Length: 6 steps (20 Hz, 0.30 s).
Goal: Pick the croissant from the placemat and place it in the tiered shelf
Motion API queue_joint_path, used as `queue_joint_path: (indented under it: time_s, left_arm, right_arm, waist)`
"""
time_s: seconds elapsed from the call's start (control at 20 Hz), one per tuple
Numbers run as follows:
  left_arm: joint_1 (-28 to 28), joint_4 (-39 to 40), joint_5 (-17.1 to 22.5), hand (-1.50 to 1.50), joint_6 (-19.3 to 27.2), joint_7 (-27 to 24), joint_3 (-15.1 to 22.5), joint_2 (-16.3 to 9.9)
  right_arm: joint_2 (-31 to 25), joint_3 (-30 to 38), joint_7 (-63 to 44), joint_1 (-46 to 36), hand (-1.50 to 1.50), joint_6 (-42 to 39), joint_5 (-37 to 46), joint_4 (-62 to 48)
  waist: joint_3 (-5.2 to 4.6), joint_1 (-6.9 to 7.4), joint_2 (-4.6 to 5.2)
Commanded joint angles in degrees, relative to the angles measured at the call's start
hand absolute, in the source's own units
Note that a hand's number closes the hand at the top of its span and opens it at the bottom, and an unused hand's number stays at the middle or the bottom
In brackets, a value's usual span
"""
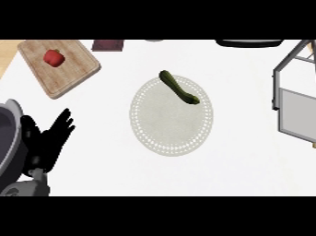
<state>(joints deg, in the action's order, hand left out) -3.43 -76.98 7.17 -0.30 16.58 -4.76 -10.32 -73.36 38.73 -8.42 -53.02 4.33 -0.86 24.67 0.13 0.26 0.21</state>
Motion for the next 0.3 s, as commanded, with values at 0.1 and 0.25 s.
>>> queue_joint_path:
  time_s: [0.1,0.25]
  left_arm:
    - [0.2,0.3,1.0,0.0,-0.8,0.9,-0.6,-0.1]
    - [-0.9,1.1,0.5,0.0,-0.1,0.4,-1.4,-0.5]
  right_arm:
    - [-9.1,6.3,3.3,7.7,-1.5,-11.2,-4.5,-7.8]
    - [-10.2,7.9,7.8,10.7,-1.5,-14.2,-5.4,-10.7]
  waist:
    - [0.05,-0.72,-0.08]
    - [0.12,-0.42,0.14]
